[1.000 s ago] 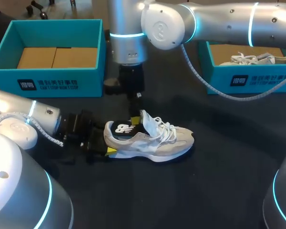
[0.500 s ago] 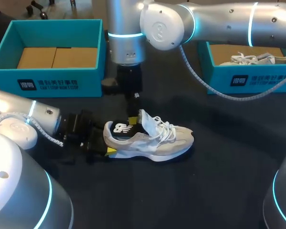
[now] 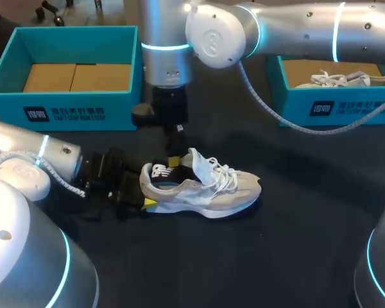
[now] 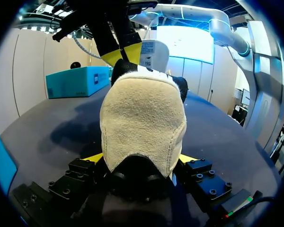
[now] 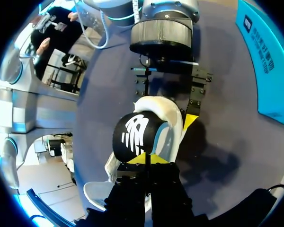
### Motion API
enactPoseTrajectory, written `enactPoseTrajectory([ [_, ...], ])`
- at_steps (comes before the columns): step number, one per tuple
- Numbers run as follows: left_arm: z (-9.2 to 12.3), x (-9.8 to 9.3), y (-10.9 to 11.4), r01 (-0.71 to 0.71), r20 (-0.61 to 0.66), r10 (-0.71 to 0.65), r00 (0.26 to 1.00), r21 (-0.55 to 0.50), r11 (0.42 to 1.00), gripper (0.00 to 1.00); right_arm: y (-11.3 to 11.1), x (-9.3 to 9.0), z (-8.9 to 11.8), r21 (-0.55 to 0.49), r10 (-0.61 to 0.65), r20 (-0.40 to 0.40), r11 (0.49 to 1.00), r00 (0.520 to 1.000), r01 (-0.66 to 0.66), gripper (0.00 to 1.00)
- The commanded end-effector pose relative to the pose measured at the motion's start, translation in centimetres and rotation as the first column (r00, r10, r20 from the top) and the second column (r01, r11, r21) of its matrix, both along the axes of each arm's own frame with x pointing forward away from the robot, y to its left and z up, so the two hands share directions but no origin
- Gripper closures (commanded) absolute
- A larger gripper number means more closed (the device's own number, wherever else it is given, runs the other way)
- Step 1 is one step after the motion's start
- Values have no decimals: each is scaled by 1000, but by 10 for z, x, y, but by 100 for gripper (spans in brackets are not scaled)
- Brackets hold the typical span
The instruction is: Take the shoe out of the shoebox, open the shoe tongue, remove and reinsert the insole, then place the shoe into the shoebox
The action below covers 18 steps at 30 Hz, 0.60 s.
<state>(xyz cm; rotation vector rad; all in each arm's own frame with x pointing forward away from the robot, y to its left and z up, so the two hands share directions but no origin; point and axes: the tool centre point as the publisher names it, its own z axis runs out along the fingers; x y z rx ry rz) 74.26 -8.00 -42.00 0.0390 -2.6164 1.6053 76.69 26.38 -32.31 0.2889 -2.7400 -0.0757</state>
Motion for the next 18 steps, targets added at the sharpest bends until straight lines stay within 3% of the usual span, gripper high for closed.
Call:
enactPoseTrajectory([
  [1, 0, 1, -2, 2, -1, -2, 1000, 2, 1000, 100, 7, 3, 7, -13, 14, 10, 1000, 1000, -14, 100],
  [18, 0, 1, -2, 2, -1, -2, 1000, 2, 1000, 100, 21, 3, 18, -13, 63, 14, 998, 998, -63, 100],
])
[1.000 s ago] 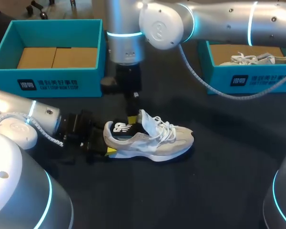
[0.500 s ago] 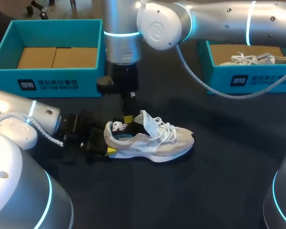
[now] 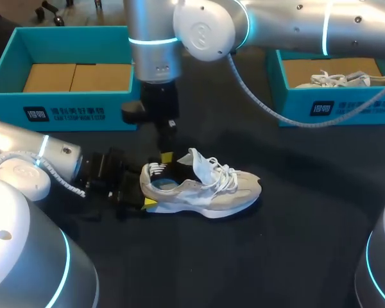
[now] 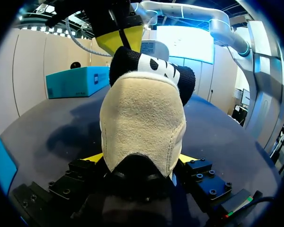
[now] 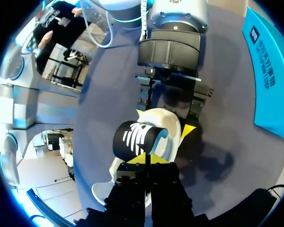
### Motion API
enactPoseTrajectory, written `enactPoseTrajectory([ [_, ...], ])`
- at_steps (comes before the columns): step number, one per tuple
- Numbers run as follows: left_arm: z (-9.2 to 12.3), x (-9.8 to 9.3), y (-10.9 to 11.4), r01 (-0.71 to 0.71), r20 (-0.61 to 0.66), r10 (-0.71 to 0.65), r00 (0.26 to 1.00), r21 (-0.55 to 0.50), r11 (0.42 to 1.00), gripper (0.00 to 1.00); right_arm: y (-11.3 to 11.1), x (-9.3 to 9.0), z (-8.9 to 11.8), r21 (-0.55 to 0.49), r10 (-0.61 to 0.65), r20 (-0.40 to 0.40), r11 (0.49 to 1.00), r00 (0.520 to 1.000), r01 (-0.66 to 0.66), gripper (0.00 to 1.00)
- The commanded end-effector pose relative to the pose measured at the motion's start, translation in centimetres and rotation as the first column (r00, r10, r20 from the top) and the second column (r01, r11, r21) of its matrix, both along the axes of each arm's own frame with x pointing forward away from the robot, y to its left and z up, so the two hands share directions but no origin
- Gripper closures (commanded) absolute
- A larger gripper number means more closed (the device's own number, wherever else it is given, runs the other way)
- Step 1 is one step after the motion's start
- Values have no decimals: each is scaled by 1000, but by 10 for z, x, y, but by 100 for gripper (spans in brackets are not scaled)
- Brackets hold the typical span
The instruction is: Take the shoe out of the shoebox, open the shoe tongue, remove and reinsert the insole, then place the shoe into the shoebox
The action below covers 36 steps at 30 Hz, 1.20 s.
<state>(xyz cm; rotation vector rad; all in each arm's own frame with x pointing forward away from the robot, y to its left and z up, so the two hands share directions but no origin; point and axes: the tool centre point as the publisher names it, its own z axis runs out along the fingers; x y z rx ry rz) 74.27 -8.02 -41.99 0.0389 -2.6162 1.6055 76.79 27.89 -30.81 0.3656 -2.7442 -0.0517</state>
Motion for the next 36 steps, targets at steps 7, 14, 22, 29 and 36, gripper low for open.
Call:
enactPoseTrajectory([
  [7, 0, 1, -2, 2, -1, -2, 1000, 2, 1000, 100, 10, 2, 9, -14, 20, 1, 1000, 1000, -20, 100],
  [14, 0, 1, -2, 2, -1, -2, 1000, 2, 1000, 100, 19, 5, 10, -9, 36, 6, 999, 999, -36, 100],
  [22, 0, 1, -2, 2, -1, -2, 1000, 2, 1000, 100, 19, 4, 12, -13, 34, 4, 999, 999, -34, 100],
  [29, 0, 1, -2, 2, -1, -2, 1000, 2, 1000, 100, 11, -2, 13, -16, 8, -8, 1000, 1000, -8, 71],
  [36, 0, 1, -2, 2, -1, -2, 1000, 2, 1000, 100, 5, -2, 22, -30, 0, -14, 1000, 1000, 0, 65],
])
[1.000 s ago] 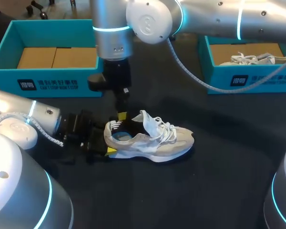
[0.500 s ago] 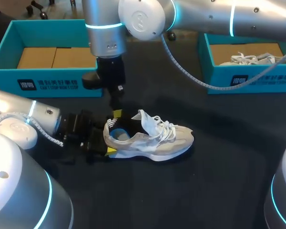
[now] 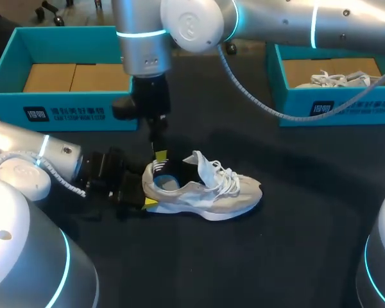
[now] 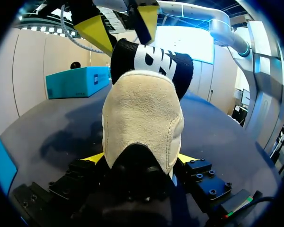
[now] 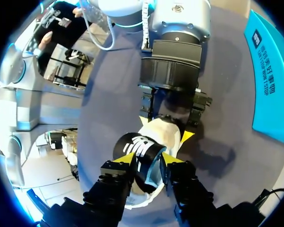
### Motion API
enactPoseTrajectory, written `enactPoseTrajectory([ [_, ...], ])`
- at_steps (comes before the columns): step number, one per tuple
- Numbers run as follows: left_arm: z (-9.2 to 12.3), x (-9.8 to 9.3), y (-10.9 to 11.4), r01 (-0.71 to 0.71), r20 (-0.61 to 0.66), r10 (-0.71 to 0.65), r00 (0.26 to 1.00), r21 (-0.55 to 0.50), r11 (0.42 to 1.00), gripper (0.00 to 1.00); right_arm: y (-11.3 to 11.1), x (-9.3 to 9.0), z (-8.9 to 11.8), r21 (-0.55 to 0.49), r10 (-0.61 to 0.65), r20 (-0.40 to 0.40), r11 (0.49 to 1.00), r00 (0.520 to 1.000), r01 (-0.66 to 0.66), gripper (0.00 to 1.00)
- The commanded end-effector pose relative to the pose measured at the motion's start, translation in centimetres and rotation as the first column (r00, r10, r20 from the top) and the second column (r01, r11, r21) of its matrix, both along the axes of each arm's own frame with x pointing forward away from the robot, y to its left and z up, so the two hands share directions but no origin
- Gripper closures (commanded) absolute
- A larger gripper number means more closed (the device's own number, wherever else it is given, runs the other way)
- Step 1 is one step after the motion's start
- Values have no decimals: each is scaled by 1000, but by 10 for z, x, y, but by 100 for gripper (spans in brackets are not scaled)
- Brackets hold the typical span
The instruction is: Take the shoe out of the shoebox, open the shoe tongue, remove and reinsert the insole, then place the shoe into the shoebox
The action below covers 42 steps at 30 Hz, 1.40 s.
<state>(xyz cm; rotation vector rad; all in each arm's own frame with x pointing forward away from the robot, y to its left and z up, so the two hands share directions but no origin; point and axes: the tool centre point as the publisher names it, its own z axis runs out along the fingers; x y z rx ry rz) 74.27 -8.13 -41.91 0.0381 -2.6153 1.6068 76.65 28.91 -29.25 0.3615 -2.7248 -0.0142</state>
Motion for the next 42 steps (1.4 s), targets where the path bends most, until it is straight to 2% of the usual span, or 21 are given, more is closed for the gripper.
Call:
enactPoseTrajectory([
  [1, -1, 1, -1, 2, -2, -2, 1000, 3, 1000, 100, -7, -1, 8, -3, -5, 3, 1000, 1000, 5, 65],
  [9, -1, 1, -1, 2, -2, -2, 1000, 3, 1000, 100, -24, 5, 19, -10, -31, -5, 999, 1000, 31, 57],
  [13, -1, 1, -1, 2, -2, -2, 1000, 3, 1000, 100, -32, 9, 23, 2, -61, 6, 998, 998, 61, 57],
  [19, -1, 1, -1, 2, -2, -2, 1000, 3, 1000, 100, -40, 12, 27, 53, -75, -68, 995, 995, 79, 55],
  [20, -1, 1, -1, 2, -2, -2, 1000, 3, 1000, 100, -41, 13, 28, 65, -75, -81, 995, 994, 80, 51],
  [21, -1, 1, -1, 2, -2, -2, 1000, 3, 1000, 100, -42, 13, 29, 56, -65, -102, 996, 993, 71, 19],
  [22, -1, 1, -1, 2, -2, -2, 1000, 3, 1000, 100, -42, 15, 31, 58, -66, -89, 996, 994, 71, 0],
  [40, -1, 1, -1, 2, -2, -2, 1000, 3, 1000, 100, -42, 15, 34, 69, -68, -89, 995, 994, 74, 0],
  [41, -1, 1, -1, 2, -2, -2, 1000, 3, 1000, 100, -43, 15, 33, 77, -92, -135, 992, 987, 103, 0],
  [42, -1, 1, -1, 2, -2, -2, 1000, 3, 1000, 100, -43, 15, 33, 88, -101, -135, 990, 986, 114, 0],
])
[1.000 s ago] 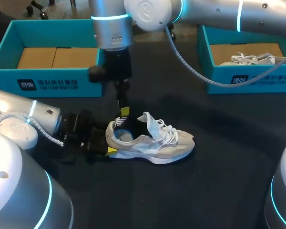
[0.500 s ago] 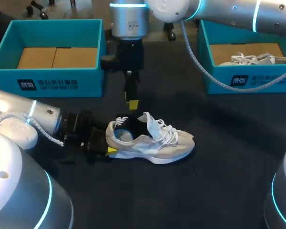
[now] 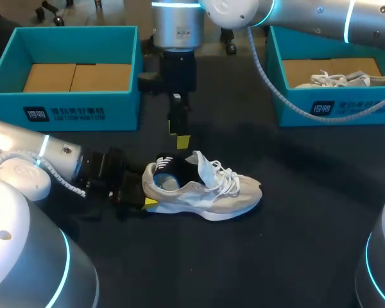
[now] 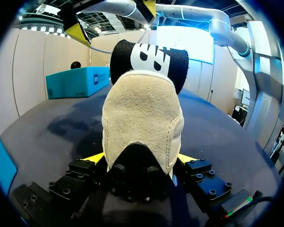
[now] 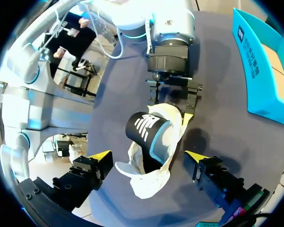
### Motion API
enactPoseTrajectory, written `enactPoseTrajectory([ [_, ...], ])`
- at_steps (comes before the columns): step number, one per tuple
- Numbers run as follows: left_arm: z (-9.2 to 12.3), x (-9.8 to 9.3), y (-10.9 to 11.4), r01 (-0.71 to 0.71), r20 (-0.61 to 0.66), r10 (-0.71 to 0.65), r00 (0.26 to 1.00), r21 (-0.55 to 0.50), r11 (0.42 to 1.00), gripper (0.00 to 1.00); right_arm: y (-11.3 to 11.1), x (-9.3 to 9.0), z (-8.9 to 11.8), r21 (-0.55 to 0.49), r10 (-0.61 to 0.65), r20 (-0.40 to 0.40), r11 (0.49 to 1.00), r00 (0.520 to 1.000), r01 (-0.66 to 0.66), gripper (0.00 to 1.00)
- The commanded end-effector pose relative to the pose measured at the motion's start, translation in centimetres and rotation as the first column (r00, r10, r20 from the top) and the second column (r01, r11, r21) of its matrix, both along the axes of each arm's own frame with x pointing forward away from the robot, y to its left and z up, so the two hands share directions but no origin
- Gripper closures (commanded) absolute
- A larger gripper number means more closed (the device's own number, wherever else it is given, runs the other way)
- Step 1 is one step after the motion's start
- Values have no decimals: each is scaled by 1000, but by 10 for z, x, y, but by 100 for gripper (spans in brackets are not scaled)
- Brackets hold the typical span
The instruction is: Take the shoe out of the shoebox, open the shoe tongue, remove and reinsert the insole, then place the shoe into the shoebox
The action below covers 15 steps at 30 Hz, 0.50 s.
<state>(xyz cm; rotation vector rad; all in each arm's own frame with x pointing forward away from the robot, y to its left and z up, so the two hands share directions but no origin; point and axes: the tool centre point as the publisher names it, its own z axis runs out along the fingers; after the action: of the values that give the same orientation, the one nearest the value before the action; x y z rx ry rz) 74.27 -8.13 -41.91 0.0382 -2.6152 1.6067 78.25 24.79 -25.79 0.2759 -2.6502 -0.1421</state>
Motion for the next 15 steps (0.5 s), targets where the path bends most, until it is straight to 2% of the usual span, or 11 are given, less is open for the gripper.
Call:
enactPoseTrajectory([
  [1, -1, 1, -1, 2, -1, -2, 1000, 3, 1000, 100, -2, -2, 0, 23, -39, -79, 999, 996, 41, 0],
  [3, -1, 1, -1, 2, -1, -2, 1000, 3, 1000, 100, -1, -1, 3, 20, -38, -120, 999, 992, 41, 0],
  [4, -1, 1, -1, 2, -1, -2, 1000, 3, 1000, 100, 0, 0, 3, -9, -55, -181, 998, 982, 54, 0],
  [6, -1, 1, -1, 2, -1, -2, 1000, 3, 1000, 100, 1, 0, 6, 39, -50, -194, 998, 980, 59, 0],
  [7, -1, 1, -1, 2, -1, -2, 1000, 3, 1000, 100, 1, -1, 5, 23, -66, -249, 997, 966, 74, 0],
  [8, -1, 1, -1, 2, -1, -2, 1000, 3, 1000, 100, 1, -1, 4, 30, -59, -241, 997, 969, 68, 0],
  [11, -1, 1, -1, 2, -1, -2, 1000, 3, 1000, 100, 2, -4, 4, 37, -70, -305, 996, 950, 86, 0],
  [15, -1, 1, -1, 2, -1, -2, 1000, 3, 1000, 100, 5, -3, 2, 50, -94, -344, 992, 934, 118, 0],
])
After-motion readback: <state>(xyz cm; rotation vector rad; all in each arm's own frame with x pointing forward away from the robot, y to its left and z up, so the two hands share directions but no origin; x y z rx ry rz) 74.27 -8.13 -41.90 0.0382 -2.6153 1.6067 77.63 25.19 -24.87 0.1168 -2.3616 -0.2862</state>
